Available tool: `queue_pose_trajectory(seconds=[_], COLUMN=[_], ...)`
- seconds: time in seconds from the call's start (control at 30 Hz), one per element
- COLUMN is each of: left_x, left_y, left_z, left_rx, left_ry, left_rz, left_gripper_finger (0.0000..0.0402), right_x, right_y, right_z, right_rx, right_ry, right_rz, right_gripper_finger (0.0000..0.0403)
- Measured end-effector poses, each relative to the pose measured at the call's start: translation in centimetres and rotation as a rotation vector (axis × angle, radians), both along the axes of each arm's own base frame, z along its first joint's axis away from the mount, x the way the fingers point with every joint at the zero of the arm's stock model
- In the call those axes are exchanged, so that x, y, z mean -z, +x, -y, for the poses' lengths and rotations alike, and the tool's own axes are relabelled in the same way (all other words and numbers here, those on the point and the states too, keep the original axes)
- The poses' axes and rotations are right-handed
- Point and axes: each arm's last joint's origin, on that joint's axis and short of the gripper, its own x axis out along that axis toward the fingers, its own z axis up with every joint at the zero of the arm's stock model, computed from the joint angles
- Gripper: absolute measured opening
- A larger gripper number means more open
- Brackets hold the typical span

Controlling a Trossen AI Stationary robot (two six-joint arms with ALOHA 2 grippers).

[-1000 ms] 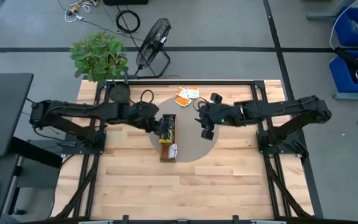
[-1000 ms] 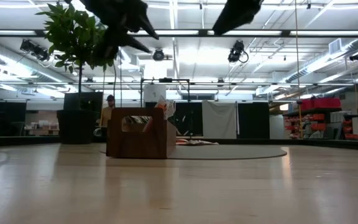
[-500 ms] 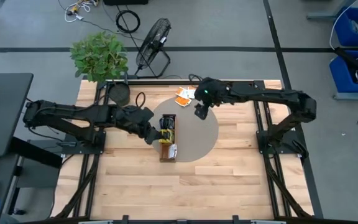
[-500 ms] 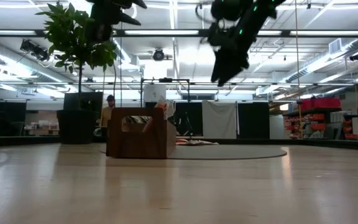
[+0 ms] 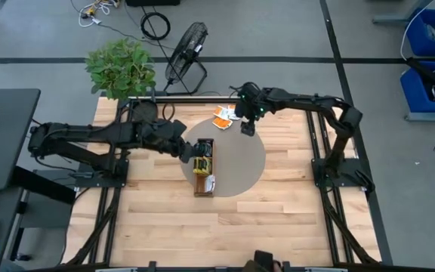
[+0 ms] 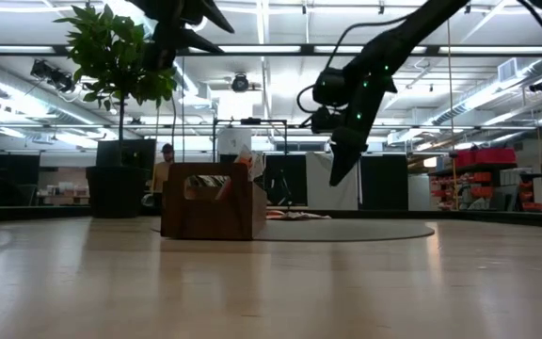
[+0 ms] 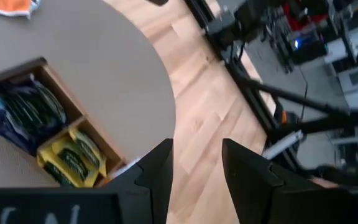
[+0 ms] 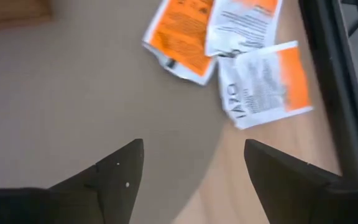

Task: Pick & Place Tea
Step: Put the white tea bag into the bottom section of the wooden organizer

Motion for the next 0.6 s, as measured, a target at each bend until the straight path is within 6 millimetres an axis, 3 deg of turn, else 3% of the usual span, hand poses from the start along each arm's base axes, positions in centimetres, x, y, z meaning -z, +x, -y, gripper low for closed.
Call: queue_pose_trajectory(seconds=[0.27,0.6], left_x=[-0.4,-0.4], left_y=[0.2,0.1], left_z=[-1.5,-2.4], left_rx=[-0.111,-0.145], left_ry=[0.013,0.016], left_rz=[0.056,0.053], left_gripper_finger=[0.0142,0.0142], right_x=[0.6,4.0], right_y=[1.2,3.9], right_z=[3.6,6.7], right_rx=[-0.068,-0.082], right_ry=[-0.016,0.059], right_rz=[0.015,-0.097], right_gripper_finger=[0.0284,0.0284])
